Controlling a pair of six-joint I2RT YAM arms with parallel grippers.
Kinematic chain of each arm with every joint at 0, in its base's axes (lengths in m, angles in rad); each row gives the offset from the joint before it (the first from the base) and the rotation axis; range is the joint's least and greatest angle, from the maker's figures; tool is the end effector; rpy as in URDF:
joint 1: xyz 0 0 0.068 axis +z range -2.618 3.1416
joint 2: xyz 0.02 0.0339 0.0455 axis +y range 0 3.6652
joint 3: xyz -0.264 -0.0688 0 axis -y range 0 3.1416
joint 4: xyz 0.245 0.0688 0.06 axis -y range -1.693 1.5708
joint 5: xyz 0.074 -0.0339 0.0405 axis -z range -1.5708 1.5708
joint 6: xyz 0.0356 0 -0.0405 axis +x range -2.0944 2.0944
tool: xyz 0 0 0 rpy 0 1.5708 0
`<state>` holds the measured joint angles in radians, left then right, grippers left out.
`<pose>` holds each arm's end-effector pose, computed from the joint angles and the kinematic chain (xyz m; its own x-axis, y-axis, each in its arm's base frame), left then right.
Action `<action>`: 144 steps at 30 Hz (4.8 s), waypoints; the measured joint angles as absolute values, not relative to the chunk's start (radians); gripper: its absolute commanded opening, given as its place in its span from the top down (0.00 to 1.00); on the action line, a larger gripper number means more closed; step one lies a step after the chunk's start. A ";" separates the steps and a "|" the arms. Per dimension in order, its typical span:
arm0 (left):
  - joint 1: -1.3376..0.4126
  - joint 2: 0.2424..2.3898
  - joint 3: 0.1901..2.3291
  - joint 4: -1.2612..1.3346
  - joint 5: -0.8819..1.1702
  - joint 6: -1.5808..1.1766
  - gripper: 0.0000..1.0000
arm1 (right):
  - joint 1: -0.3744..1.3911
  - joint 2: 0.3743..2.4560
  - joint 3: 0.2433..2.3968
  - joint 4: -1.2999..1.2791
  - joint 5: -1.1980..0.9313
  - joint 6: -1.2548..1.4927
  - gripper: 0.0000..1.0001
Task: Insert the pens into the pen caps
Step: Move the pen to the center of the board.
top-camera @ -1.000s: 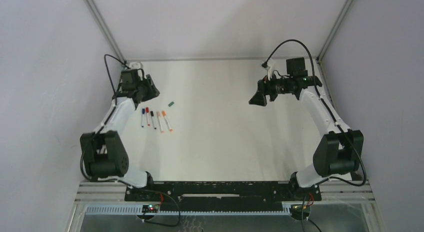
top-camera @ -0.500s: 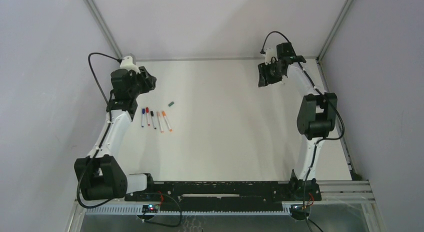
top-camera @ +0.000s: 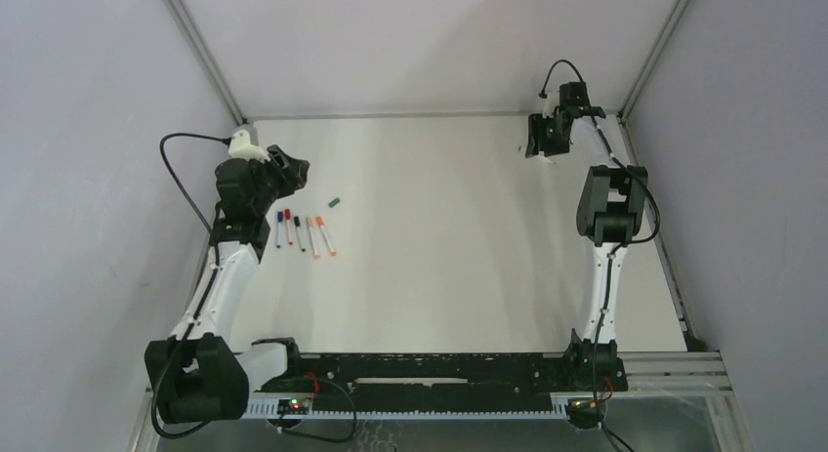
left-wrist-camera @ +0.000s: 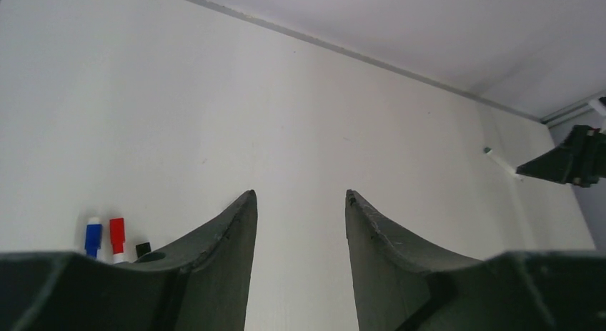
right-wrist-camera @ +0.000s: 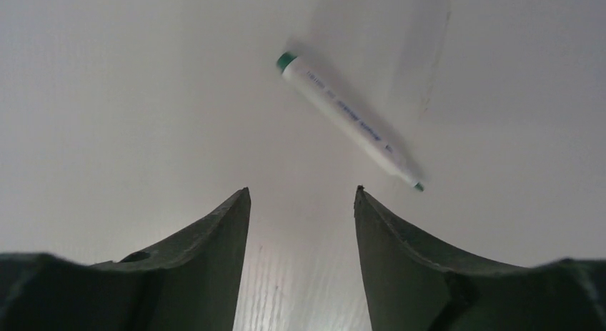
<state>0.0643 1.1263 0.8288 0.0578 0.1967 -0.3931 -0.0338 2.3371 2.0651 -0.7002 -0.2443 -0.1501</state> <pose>0.2640 0.0100 0.3115 -0.2673 -0.3937 -0.8795 0.0260 0.9095 -0.4150 0.5163 -0.0088 0.2060 -0.8009 -0.1181 -0.5870 -0.2257 0.9676 0.1133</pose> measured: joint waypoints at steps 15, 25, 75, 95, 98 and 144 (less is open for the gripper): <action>0.064 1.110 0.817 0.093 0.233 -0.483 0.46 | -0.041 2.483 2.201 -0.638 -0.267 -0.149 0.27; 0.064 1.147 0.817 0.097 0.259 -0.516 0.45 | -0.046 2.509 2.205 -0.644 -0.280 -0.155 0.50; -0.217 0.830 0.498 0.452 0.412 -0.854 0.14 | 0.330 1.908 1.320 -0.595 -0.595 0.120 0.58; -0.678 1.652 1.097 0.003 0.161 -0.418 0.34 | 0.043 1.647 1.320 -0.691 -1.035 -0.272 0.54; -0.715 1.766 1.206 -0.087 0.145 -0.418 0.37 | 0.026 1.647 1.320 -0.693 -1.056 -0.272 0.54; -0.884 2.043 1.456 -0.539 -0.010 0.110 0.91 | -0.051 1.591 1.256 -0.834 -1.139 -0.528 0.53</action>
<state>-0.8837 2.0430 1.4559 -0.5388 -0.0097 0.1104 -0.0513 1.5913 1.2560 -0.8345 -1.1385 -0.5282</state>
